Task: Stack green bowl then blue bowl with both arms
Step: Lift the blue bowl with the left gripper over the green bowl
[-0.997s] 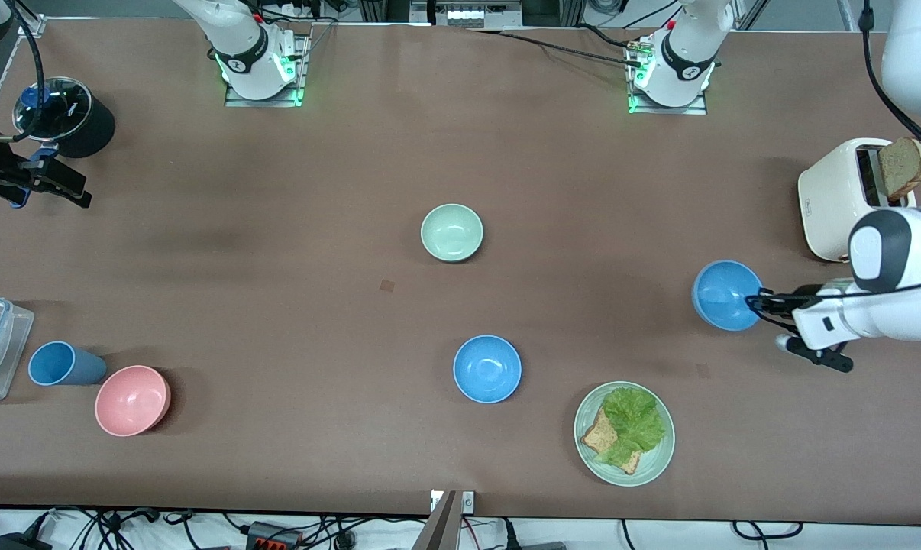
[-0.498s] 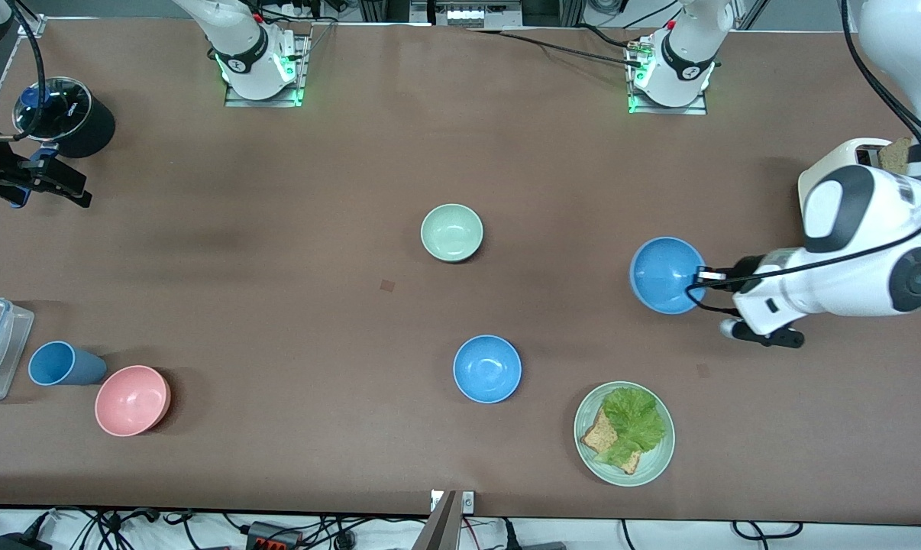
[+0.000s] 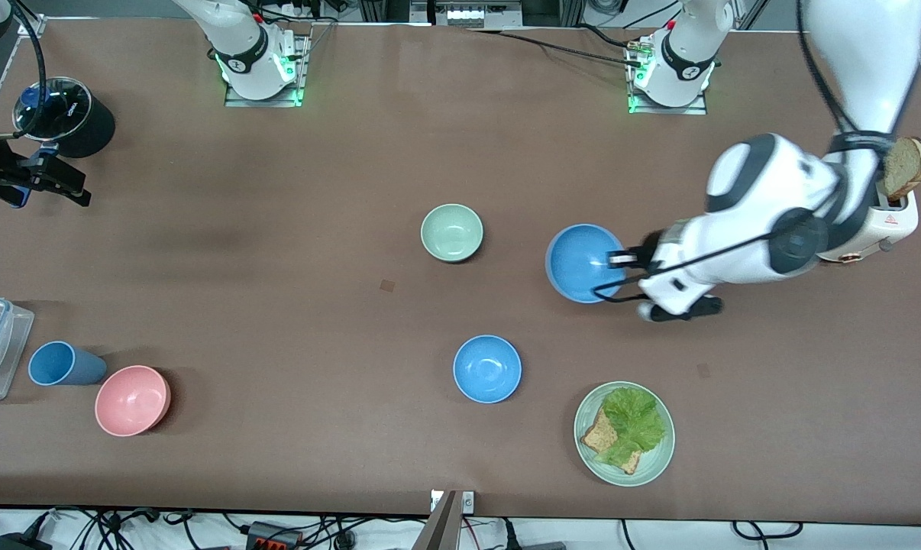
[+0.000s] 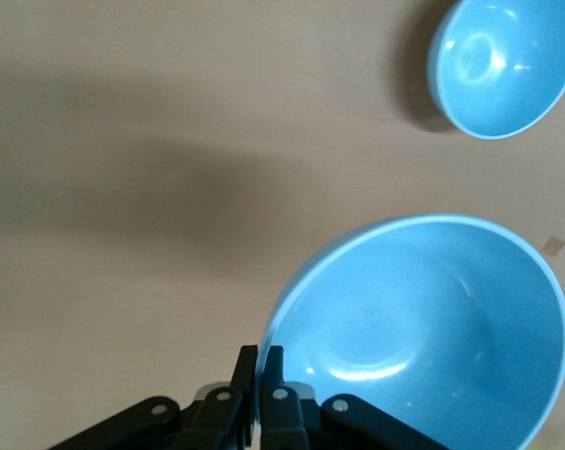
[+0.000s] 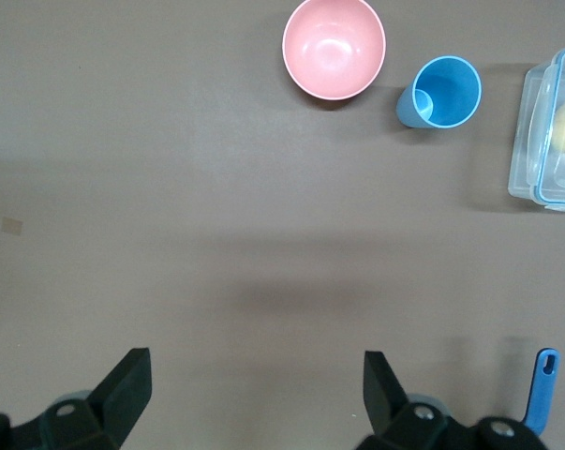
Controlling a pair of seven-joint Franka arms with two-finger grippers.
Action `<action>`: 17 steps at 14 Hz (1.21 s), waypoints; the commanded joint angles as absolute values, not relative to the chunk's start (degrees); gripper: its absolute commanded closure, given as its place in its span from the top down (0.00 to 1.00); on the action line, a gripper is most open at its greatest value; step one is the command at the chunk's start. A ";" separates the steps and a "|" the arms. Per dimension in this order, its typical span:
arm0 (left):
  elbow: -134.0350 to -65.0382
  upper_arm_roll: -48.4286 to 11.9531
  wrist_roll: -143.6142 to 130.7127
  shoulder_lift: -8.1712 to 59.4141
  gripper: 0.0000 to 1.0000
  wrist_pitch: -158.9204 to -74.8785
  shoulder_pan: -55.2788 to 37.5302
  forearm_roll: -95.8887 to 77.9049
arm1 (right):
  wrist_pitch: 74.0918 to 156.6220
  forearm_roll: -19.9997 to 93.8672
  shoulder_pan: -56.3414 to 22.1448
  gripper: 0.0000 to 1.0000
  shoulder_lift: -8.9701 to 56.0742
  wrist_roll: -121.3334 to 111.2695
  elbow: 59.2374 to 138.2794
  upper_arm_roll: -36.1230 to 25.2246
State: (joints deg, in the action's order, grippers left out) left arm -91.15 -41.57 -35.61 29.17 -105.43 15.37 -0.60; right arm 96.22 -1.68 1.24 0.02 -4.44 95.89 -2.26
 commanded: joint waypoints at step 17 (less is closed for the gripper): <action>-108.28 -41.66 -74.26 29.00 0.01 -137.28 -1.76 -0.44 | 96.06 -2.55 1.41 1.00 -0.70 -5.01 95.98 -2.02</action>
State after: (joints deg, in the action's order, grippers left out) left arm -106.63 -41.77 -72.40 29.93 -135.17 -1.29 -0.59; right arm 96.24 -1.73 1.21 0.02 -4.49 95.85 -2.20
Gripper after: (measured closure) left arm 0.952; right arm 0.000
